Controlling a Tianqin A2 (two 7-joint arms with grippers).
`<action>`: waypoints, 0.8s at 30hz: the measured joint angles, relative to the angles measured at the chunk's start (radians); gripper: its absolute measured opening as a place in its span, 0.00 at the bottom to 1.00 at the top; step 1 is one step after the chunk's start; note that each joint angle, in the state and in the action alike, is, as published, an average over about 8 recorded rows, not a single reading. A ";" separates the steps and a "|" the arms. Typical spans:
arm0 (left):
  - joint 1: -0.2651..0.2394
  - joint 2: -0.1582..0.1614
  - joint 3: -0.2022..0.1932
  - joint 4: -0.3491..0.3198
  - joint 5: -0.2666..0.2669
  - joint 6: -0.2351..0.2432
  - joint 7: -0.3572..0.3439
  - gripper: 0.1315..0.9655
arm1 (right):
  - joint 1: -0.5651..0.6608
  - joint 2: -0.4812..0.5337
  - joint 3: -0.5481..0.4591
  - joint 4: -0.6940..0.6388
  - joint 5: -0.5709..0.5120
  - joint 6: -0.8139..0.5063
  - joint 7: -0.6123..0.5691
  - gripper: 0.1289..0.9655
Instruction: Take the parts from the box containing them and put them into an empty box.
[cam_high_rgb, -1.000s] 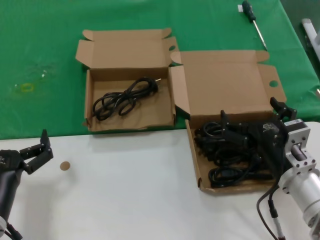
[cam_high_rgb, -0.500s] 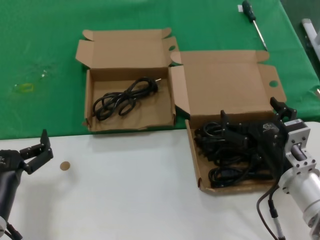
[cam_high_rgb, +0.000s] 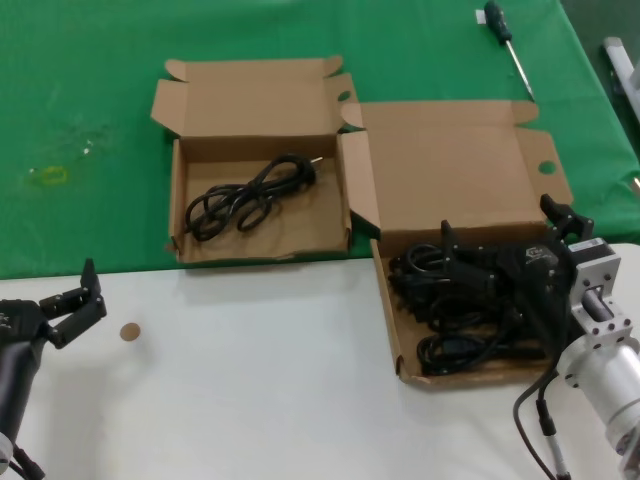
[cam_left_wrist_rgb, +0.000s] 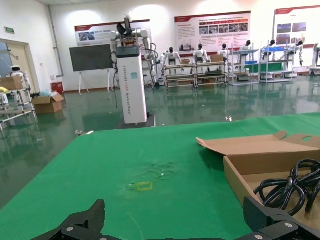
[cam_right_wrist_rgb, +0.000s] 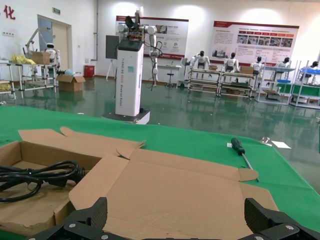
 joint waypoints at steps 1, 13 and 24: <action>0.000 0.000 0.000 0.000 0.000 0.000 0.000 1.00 | 0.000 0.000 0.000 0.000 0.000 0.000 0.000 1.00; 0.000 0.000 0.000 0.000 0.000 0.000 0.000 1.00 | 0.000 0.000 0.000 0.000 0.000 0.000 0.000 1.00; 0.000 0.000 0.000 0.000 0.000 0.000 0.000 1.00 | 0.000 0.000 0.000 0.000 0.000 0.000 0.000 1.00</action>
